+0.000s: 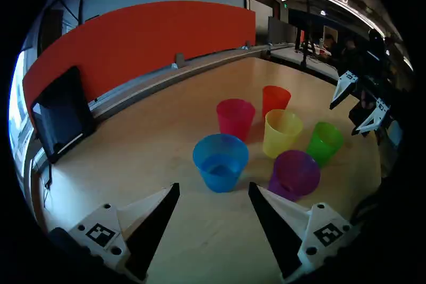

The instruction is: Pour water

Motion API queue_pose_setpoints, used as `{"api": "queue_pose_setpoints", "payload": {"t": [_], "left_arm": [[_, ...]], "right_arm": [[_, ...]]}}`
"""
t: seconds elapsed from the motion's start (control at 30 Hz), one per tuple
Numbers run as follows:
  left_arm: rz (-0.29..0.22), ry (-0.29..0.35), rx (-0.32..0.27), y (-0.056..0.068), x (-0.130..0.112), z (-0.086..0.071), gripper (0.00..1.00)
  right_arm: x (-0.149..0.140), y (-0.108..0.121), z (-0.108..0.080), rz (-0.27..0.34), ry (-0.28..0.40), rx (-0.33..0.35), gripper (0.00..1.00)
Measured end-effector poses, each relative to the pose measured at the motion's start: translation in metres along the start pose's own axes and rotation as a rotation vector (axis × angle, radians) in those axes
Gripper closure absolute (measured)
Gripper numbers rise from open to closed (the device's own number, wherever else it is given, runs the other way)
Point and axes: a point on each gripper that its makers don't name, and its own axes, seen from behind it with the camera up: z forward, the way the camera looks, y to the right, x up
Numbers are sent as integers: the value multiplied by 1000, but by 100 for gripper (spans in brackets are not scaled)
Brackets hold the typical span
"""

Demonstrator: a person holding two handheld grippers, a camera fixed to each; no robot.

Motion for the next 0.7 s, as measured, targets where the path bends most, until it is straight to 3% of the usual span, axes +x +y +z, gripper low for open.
{"api": "queue_pose_setpoints", "payload": {"t": [0.7], "left_arm": [[5,-49,-63,7,-5,37,4]], "right_arm": [[-29,-5,25,-14,-60,15,0]]}}
